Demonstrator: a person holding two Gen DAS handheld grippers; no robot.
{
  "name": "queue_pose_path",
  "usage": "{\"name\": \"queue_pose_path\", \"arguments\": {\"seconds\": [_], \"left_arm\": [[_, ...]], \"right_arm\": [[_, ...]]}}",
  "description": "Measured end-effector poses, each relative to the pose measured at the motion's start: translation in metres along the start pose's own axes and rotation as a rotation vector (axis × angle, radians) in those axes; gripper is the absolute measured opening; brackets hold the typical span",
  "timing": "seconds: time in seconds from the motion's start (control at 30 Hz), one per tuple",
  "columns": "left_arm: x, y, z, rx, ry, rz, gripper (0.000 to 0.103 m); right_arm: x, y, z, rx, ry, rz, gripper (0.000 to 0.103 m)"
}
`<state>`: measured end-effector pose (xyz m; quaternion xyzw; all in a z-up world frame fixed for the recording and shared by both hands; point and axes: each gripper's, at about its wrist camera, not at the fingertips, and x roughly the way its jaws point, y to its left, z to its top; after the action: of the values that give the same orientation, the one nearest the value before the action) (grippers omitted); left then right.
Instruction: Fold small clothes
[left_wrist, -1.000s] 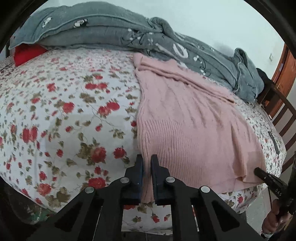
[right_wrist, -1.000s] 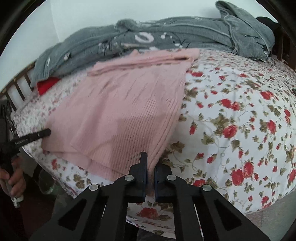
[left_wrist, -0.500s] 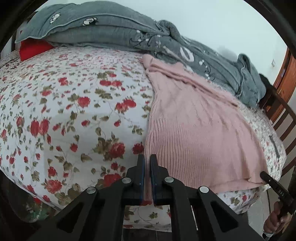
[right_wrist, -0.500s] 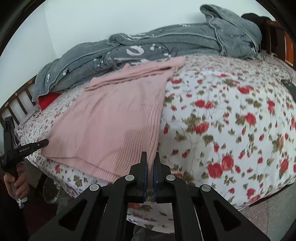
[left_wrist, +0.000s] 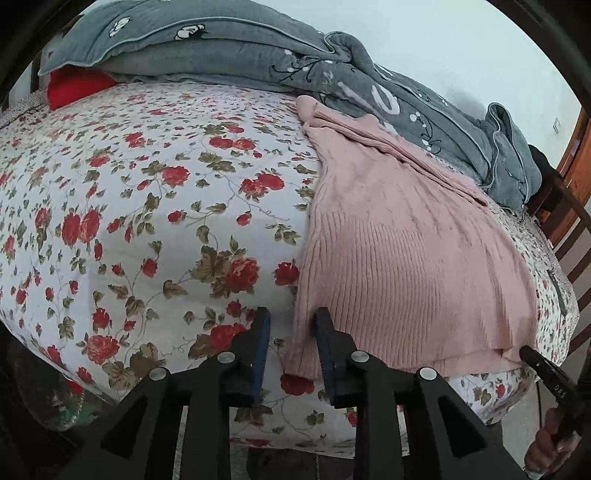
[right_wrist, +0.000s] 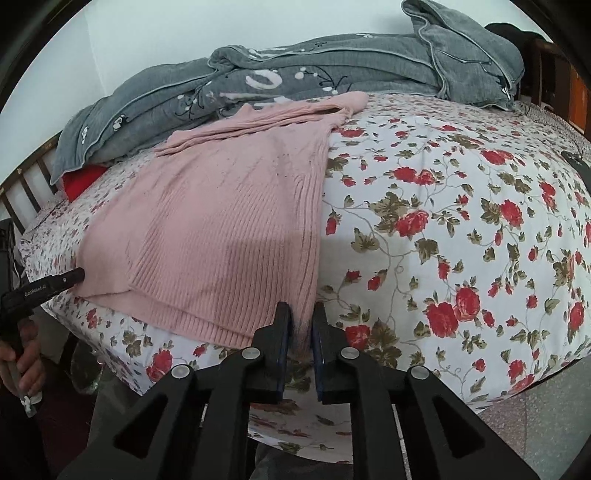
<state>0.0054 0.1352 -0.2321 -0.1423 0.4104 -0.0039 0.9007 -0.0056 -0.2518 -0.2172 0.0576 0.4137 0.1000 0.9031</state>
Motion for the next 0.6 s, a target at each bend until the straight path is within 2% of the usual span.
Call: {"name": "queue_pose_path", "arguments": {"seconds": [0.2,0.33,0.47,0.6], "left_arm": [[-0.003,-0.010,-0.003,0.080,-0.006,0.031,0.029],[-0.008,-0.015,-0.003,0.112,-0.021,0.020,0.029],[-0.008,-0.017,-0.001,0.111,-0.014,0.003,0.029],[-0.005,-0.013,0.001,0.075,0.007,-0.031,0.029]], "right_arm": [[-0.003,0.004,0.000,-0.020,0.001,-0.035,0.019],[-0.014,0.008,0.001,-0.039,-0.041,-0.055,0.019],[-0.026,0.009,0.006,-0.039,-0.098,-0.058,0.019],[-0.027,0.009,0.009,-0.037,-0.081,-0.026,0.019]]}}
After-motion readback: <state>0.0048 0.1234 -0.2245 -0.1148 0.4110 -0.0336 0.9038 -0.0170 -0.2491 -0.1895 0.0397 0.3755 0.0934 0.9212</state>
